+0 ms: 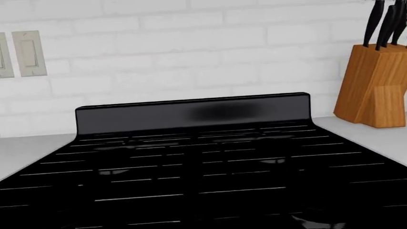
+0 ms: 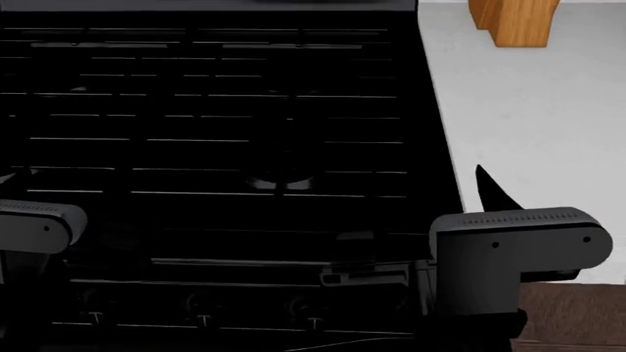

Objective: Press the start button on the microwave

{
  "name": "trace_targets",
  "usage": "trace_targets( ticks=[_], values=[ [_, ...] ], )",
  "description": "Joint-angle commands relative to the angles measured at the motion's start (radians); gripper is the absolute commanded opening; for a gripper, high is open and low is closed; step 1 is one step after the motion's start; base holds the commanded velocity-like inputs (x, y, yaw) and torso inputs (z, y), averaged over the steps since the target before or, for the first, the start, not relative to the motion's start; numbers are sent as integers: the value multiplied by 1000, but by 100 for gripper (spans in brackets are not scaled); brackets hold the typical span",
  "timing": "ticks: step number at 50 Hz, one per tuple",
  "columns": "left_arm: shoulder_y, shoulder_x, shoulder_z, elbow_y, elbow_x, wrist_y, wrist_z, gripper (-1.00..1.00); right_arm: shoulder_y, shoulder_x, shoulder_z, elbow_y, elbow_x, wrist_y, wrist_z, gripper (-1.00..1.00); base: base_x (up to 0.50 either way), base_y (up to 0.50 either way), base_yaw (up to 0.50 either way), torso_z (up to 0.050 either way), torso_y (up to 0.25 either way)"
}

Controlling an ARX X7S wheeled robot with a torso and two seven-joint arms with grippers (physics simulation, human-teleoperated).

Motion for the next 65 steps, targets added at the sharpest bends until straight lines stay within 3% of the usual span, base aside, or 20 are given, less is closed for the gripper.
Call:
trace_targets(
  ticks=[1, 14, 36, 58, 65],
  values=[
    [-22, -7, 2, 7, -14, -21, -3, 100, 26, 5, 1, -15, 24, 18, -3, 100, 434, 277, 0, 0, 0],
    [-11, -13, 4, 5, -27, -14, -8, 100, 19, 4, 7, -30, 55, 8, -7, 100, 472, 152, 0, 0, 0],
    [-2, -20, 3, 20, -57, -10, -14, 100, 23, 15, -4, -41, 86, 17, -5, 100, 419, -245, 0, 0, 1],
    [5, -32, 16, 10, -61, 18, -25, 100, 32, 40, -39, -119, 69, 59, 38, 100, 3, 0, 0, 0, 0],
    [7, -33, 19, 5, -64, 26, -28, 100, 139, 56, -94, -287, 40, 235, 96, 100, 0, 0, 0, 0, 0]
  ],
)
